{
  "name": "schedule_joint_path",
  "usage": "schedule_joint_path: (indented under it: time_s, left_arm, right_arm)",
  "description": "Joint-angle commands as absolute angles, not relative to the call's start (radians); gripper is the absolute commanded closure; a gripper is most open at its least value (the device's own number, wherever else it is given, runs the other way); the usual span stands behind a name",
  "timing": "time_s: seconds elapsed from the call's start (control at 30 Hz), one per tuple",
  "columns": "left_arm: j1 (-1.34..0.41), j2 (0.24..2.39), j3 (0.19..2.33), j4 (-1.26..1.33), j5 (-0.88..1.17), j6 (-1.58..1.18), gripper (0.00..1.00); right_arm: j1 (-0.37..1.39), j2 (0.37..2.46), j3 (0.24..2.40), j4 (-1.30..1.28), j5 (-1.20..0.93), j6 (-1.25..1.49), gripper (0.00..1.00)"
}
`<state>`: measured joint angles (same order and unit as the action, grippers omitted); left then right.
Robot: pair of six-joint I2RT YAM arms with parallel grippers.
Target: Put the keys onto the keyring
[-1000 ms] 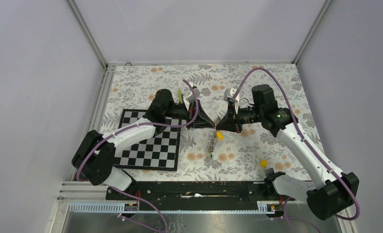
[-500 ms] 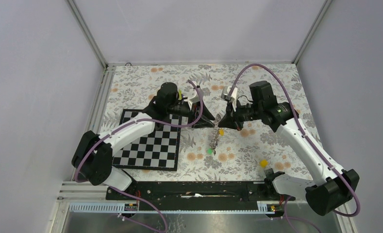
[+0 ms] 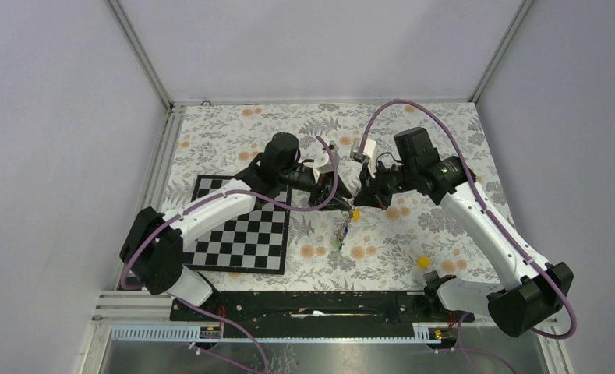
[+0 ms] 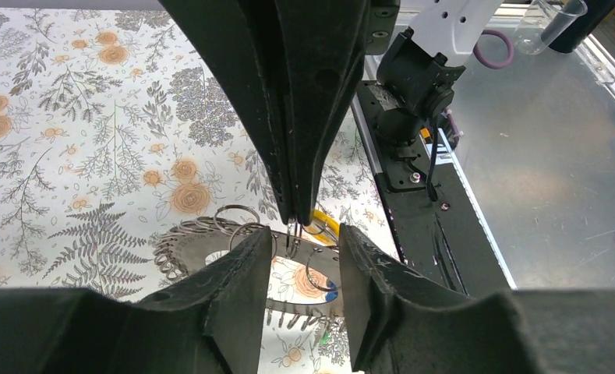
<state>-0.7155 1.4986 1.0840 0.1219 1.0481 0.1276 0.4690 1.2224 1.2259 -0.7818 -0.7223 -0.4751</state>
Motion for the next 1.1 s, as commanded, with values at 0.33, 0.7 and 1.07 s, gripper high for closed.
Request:
schedule_joint_path:
  time_s: [0.33, 0.7, 1.07]
  left_arm:
    - [-0.733, 1.532, 1.15, 0.141, 1.043, 0.143, 0.79]
    - [-0.732, 1.502, 1.152, 0.107, 1.05, 0.167, 0.67]
    - [-0.73, 1.513, 1.16, 0.104, 1.064, 0.167, 1.0]
  right_arm:
    - [0.48, 1.21, 1.225, -0.755, -0.74, -0.478, 1.0]
    - [0.48, 1.203, 1.222, -0.763, -0.732, -0.487, 1.0]
    - [0.48, 1.196, 1.218, -0.768, -0.729, -0.49, 1.0]
